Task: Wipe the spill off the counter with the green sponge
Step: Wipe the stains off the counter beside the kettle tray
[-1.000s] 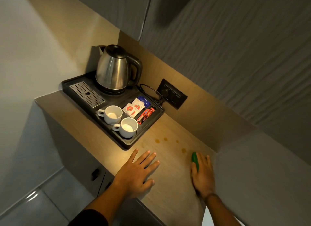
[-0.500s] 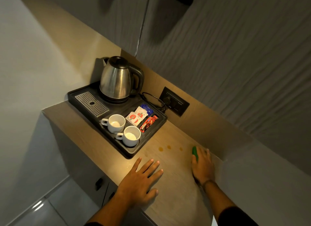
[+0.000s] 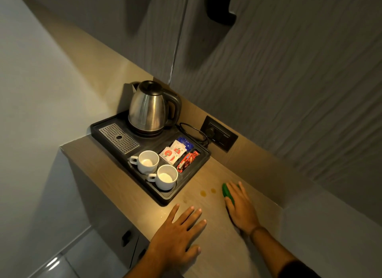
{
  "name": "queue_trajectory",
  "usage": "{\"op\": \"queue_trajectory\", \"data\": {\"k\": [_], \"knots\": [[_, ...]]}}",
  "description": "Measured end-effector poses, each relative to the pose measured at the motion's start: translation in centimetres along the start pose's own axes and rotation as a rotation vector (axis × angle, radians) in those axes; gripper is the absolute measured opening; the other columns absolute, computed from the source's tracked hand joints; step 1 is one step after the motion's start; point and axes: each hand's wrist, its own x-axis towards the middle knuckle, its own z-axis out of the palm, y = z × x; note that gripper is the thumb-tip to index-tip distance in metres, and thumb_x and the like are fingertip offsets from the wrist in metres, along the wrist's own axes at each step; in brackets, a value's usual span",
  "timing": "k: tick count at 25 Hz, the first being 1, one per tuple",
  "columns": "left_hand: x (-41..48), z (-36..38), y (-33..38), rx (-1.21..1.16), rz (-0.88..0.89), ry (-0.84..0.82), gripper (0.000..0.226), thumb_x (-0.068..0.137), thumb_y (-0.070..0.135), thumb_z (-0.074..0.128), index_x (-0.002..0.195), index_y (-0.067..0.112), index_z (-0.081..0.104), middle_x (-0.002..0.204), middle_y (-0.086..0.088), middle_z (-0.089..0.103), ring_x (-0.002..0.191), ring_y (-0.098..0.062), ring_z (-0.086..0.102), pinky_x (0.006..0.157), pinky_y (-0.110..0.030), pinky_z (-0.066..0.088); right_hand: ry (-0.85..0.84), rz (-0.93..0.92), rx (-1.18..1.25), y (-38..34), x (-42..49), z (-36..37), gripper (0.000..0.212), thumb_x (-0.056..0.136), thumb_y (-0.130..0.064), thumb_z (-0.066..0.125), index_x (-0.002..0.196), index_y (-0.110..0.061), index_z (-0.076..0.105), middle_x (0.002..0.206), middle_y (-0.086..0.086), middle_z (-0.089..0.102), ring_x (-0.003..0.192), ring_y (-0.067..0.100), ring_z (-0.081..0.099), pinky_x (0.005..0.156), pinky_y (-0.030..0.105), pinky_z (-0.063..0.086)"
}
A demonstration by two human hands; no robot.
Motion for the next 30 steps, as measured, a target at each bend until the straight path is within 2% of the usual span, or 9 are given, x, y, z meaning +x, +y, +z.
{"op": "queue_trajectory", "data": {"k": [2,6,9,12,15,18,22,25,30], "knots": [[0.1,0.0,0.0,0.031,0.011,0.019,0.07,0.103,0.066,0.03,0.163,0.034,0.013,0.175,0.0,0.003,0.159,-0.021,-0.004,0.122,-0.063,-0.009,-0.037,-0.001,0.014,-3.8,2.8,0.6,0.052,0.109,-0.03,0.045,0.159,-0.023,0.032,0.168,0.0,0.026,0.158,0.028,0.009,0.127,0.051,0.015],[0.0,0.3,0.1,-0.007,-0.008,-0.007,0.069,0.103,0.066,0.029,0.162,0.036,0.009,0.175,0.003,-0.003,0.158,-0.018,-0.011,0.123,-0.061,-0.012,-0.154,-0.342,0.007,-2.3,-1.9,0.7,0.056,0.108,-0.041,0.042,0.161,-0.036,0.024,0.17,-0.009,0.024,0.159,0.016,0.002,0.127,0.042,0.009],[0.2,0.0,0.1,-0.005,-0.006,-0.018,0.07,0.103,0.066,0.029,0.162,0.036,0.007,0.175,0.003,-0.005,0.158,-0.018,-0.014,0.123,-0.061,-0.013,-0.147,-0.268,0.023,0.7,-2.3,-0.8,0.055,0.108,-0.037,0.043,0.16,-0.034,0.026,0.168,-0.013,0.018,0.158,0.015,0.001,0.127,0.046,0.016],[0.1,0.1,0.1,0.016,-0.003,-0.024,0.071,0.103,0.067,0.028,0.163,0.035,0.006,0.175,0.002,-0.005,0.158,-0.019,-0.014,0.122,-0.061,-0.014,-0.126,-0.1,-0.002,-2.8,2.1,-0.2,0.053,0.11,-0.029,0.044,0.16,-0.025,0.027,0.168,-0.005,0.021,0.158,0.025,0.005,0.127,0.051,0.014],[0.1,0.2,0.1,0.013,-0.011,-0.018,0.07,0.103,0.067,0.027,0.163,0.035,0.008,0.174,0.002,-0.006,0.157,-0.019,-0.014,0.122,-0.062,-0.014,-0.167,-0.249,0.005,-5.6,1.8,1.0,0.057,0.109,-0.033,0.043,0.162,-0.029,0.023,0.17,-0.003,0.023,0.159,0.023,0.001,0.128,0.048,0.008],[0.1,0.4,0.2,0.012,-0.015,-0.024,0.071,0.102,0.066,0.028,0.163,0.035,0.007,0.174,0.003,-0.007,0.157,-0.018,-0.017,0.122,-0.061,-0.016,-0.2,-0.384,-0.045,-1.3,-3.9,0.8,0.056,0.109,-0.043,0.035,0.161,-0.04,0.016,0.171,-0.015,0.016,0.158,0.015,-0.003,0.126,0.042,0.005],[0.0,0.4,0.0,0.005,-0.004,-0.011,0.071,0.102,0.066,0.029,0.163,0.035,0.008,0.175,0.003,-0.004,0.157,-0.018,-0.016,0.122,-0.058,-0.015,-0.153,-0.185,0.009,3.2,-5.9,-1.4,0.056,0.108,-0.032,0.048,0.16,-0.035,0.027,0.169,-0.012,0.023,0.158,0.015,0.004,0.125,0.05,0.023],[-0.1,0.5,0.0,0.025,0.0,0.012,0.07,0.103,0.065,0.029,0.163,0.034,0.011,0.175,0.001,0.0,0.158,-0.02,-0.012,0.125,-0.062,-0.008,-0.004,0.094,-0.004,-0.9,-5.5,-0.3,0.055,0.107,-0.026,0.05,0.158,-0.03,0.032,0.166,-0.008,0.024,0.158,0.023,0.009,0.126,0.051,0.02],[-0.3,0.5,-0.1,0.028,0.009,-0.017,0.071,0.102,0.065,0.024,0.164,0.033,0.006,0.175,0.001,-0.003,0.157,-0.02,-0.016,0.122,-0.062,-0.007,-0.048,-0.084,-0.085,-5.3,-16.8,2.8,0.057,0.108,-0.046,0.031,0.161,-0.044,0.012,0.172,-0.017,0.009,0.158,0.015,-0.001,0.127,0.042,0.006]]}}
